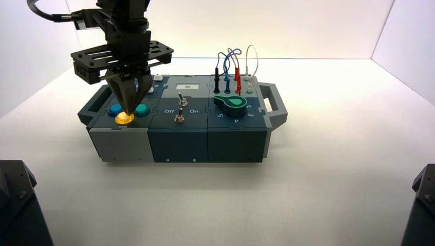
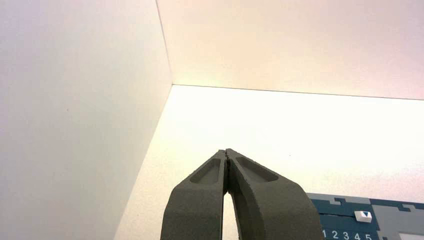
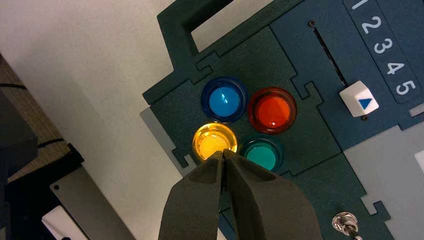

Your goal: Push the yellow button with the right gripper.

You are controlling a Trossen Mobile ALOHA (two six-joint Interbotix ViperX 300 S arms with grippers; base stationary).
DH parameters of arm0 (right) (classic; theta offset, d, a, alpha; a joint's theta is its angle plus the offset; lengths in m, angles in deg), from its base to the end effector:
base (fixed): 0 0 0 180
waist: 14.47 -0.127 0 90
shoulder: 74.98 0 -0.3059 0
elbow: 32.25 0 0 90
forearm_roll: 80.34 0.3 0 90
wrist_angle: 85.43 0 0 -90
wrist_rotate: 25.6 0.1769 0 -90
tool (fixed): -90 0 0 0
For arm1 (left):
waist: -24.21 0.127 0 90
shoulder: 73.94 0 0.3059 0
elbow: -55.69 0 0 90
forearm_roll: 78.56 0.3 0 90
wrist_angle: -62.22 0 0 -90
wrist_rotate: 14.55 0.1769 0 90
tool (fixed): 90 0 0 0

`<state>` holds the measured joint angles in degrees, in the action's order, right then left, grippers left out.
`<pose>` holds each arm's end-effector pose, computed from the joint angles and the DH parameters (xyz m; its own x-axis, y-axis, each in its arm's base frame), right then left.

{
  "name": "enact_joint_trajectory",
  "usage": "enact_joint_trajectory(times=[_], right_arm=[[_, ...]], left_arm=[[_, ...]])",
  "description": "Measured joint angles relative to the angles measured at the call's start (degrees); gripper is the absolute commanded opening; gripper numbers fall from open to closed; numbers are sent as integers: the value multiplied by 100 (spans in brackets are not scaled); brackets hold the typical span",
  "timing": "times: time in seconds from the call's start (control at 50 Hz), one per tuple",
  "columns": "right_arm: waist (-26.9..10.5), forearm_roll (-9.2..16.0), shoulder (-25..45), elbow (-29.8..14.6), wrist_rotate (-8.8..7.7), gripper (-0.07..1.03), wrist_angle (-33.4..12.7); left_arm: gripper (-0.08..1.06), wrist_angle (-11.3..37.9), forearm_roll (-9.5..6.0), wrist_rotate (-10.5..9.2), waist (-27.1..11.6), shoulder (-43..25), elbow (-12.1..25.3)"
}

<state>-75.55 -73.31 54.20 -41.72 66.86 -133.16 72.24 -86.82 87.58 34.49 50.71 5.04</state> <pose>0.2243 0.4391 0.0436 0.0272 0.2366 -0.9712 -0.8153 0.5674 0.1153 0.2699 0.0445 0.2187 0.8892 0.1359 -0.4369 -0.1259 0.9907 0.0518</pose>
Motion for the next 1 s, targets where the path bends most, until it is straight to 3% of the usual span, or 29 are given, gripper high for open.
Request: enact_joint_trajectory(times=[1.0], right_arm=[[0,0,88,-167,-35,-2,-237]], left_arm=[[-3,9,0,0,35,185,9]])
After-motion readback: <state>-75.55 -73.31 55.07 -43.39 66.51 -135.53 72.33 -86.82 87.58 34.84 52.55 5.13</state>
